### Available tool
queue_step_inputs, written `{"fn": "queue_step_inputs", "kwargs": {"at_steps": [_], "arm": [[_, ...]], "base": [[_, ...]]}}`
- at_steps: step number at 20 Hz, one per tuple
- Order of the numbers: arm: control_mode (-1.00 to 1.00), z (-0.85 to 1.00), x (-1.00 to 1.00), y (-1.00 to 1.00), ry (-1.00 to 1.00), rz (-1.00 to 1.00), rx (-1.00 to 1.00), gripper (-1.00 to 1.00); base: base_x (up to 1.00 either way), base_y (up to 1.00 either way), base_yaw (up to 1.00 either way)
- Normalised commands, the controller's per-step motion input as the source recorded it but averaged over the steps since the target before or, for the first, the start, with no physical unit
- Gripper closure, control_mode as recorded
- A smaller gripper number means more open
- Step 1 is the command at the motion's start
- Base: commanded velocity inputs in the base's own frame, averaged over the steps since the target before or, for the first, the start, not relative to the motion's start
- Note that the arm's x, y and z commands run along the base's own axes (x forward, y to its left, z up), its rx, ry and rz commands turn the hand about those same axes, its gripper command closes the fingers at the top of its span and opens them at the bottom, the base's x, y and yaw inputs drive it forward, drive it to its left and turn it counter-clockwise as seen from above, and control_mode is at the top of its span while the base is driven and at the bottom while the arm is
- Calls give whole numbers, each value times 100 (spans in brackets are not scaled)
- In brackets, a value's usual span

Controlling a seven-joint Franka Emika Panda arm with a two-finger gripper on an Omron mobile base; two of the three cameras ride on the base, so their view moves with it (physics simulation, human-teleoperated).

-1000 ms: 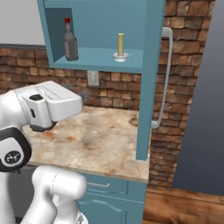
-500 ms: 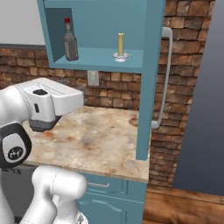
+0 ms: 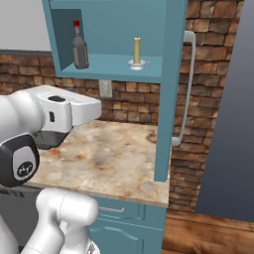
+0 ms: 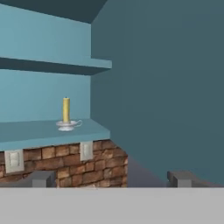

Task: Get the candle and the liquor from the cabinet and move them to the dining counter.

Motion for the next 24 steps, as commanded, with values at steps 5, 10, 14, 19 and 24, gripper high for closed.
{"fn": "queue_step_inputs", "kwargs": {"at_steps": [5,10,14,19,24], "arm": [[-100,0,20,2,2,9,5,-100],[-100,0,31,1,2,8,9,-100],[-100,0,26,16,0,7,1,-100],[-100,0,31,25,4,14,0,-100],[-100,0,26,18,4,15,0,-100]], "base": [[0,0,0],[0,0,0],[0,0,0],[0,0,0],[0,0,0]]}}
